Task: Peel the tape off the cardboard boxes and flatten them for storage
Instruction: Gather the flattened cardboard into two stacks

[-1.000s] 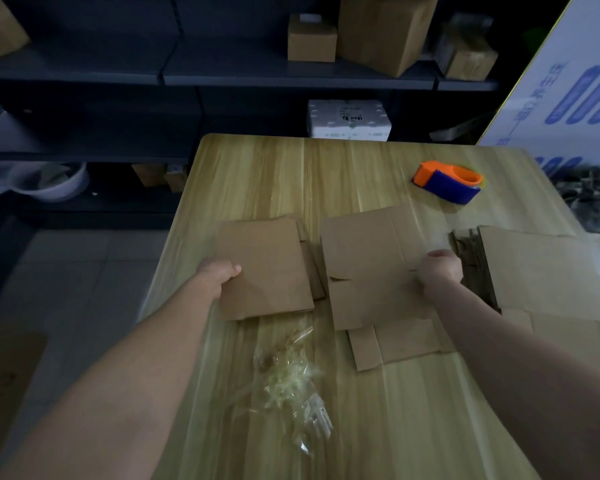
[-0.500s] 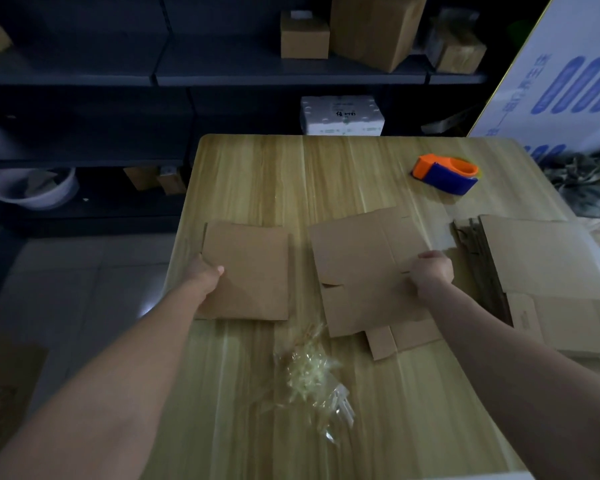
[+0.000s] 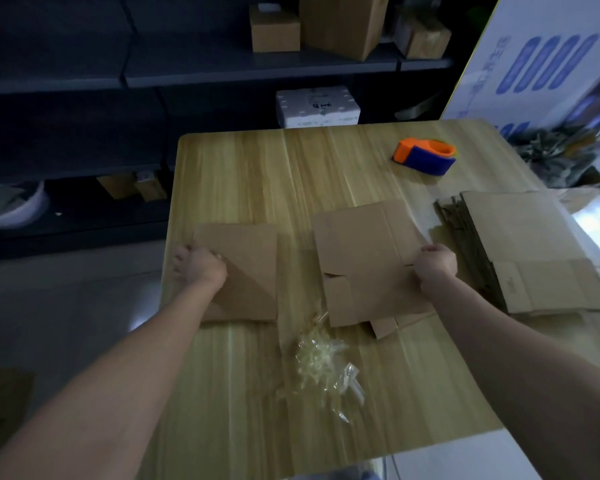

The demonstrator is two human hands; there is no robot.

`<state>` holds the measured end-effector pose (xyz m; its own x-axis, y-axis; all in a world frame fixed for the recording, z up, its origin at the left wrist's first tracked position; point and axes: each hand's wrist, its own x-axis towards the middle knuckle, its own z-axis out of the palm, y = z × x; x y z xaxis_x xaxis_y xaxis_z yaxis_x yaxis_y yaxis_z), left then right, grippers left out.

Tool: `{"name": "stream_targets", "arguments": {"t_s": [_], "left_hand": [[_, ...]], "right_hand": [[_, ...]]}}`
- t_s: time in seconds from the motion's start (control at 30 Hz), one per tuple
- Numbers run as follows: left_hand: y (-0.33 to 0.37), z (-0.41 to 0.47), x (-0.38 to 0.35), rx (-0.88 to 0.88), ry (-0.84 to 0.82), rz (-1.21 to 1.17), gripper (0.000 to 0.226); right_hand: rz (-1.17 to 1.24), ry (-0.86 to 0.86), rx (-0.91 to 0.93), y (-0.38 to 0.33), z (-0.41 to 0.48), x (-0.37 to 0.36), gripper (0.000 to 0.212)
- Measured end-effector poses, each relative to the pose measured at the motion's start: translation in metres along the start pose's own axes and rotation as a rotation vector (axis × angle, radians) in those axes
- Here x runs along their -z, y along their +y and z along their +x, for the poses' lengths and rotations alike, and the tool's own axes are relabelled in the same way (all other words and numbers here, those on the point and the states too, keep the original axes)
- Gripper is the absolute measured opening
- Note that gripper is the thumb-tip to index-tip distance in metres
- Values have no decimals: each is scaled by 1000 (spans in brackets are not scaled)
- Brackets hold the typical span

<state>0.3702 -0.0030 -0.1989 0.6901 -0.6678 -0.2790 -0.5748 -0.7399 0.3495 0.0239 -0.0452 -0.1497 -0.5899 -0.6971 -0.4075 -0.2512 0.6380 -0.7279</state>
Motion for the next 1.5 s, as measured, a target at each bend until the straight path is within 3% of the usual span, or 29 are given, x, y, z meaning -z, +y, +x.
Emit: {"name": "stream_targets", "arguments": {"t_s": [0.17, 0.27, 0.4, 0.47, 0.53, 0.77, 0.97, 1.17, 1.3, 1.5], "left_hand": [[57, -28, -18, -244, -153, -196, 31], [90, -61, -32, -332, -330, -326, 39], [127, -103, -53, -171, -594, -509, 68], [142, -113, -64, -47, -646, -697, 55], [153, -118, -76, 13, -609, -775, 40], [167, -124, -96, 123, -407, -758, 35], [171, -131, -115, 250, -402, -698, 20], [190, -134, -120, 239, -306, -624, 25], [203, -140, -122, 191, -220, -491, 26], [210, -141, -123, 218, -217, -547, 38]], "right_hand": [[22, -29, -9, 2, 9, 8, 36], [20, -47, -10, 4, 19, 15, 37], [24, -96, -2, 8, 37, 29, 36], [20, -136, 12, 8, 47, 37, 36], [-3, -184, 44, 7, 57, 48, 34], [-149, -172, 223, 4, 107, 103, 29], [-240, -363, 271, 14, 132, 110, 27], [-390, -129, 400, 3, 163, 134, 42], [-629, -54, 222, 14, 199, 168, 67], [-597, -120, -41, 39, 246, 197, 115]]}}
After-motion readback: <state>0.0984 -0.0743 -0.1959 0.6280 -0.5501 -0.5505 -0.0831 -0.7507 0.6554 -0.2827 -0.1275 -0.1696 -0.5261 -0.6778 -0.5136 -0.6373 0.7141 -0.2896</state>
